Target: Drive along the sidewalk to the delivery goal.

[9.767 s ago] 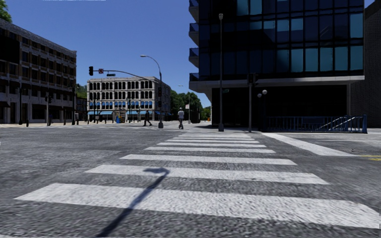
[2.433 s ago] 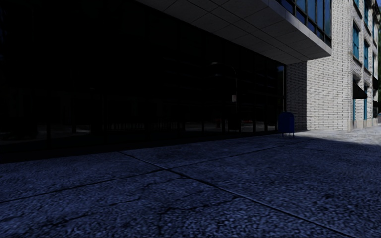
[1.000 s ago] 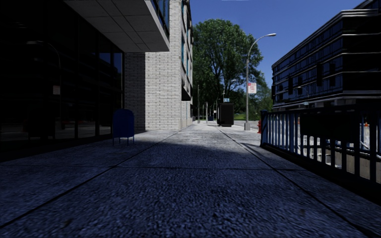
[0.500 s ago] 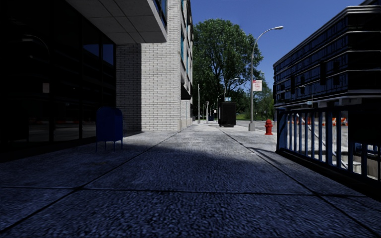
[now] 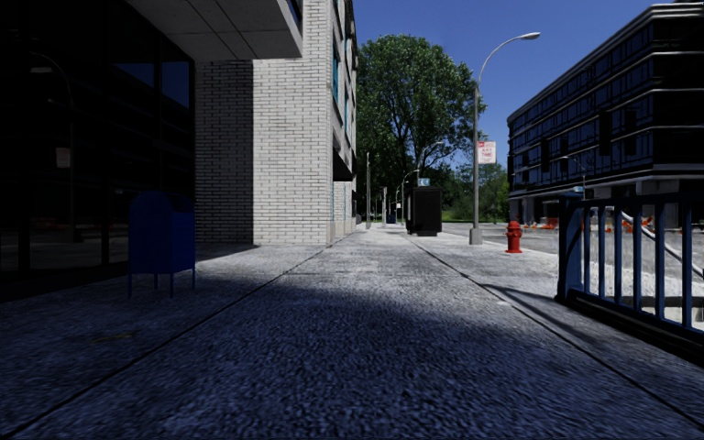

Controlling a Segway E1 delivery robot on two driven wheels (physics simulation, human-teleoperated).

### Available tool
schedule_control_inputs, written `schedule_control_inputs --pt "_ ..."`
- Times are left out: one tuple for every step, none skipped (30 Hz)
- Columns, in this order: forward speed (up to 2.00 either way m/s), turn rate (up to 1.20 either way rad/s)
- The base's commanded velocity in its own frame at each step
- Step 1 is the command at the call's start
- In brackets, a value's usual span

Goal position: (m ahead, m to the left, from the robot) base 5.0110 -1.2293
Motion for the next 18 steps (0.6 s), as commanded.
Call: schedule_control_inputs --pt "2.00 0.00" --pt "2.00 0.00" --pt "2.00 0.00" --pt "2.00 0.00" --pt "2.00 0.00" --pt "2.00 0.00" --pt "2.00 0.00" --pt "2.00 0.00" --pt "2.00 0.00" --pt "2.00 0.00" --pt "2.00 0.00" --pt "2.00 0.00" --pt "2.00 0.00" --pt "2.00 0.00" --pt "2.00 0.00" --pt "2.00 0.00" --pt "2.00 0.00" --pt "2.00 0.00"
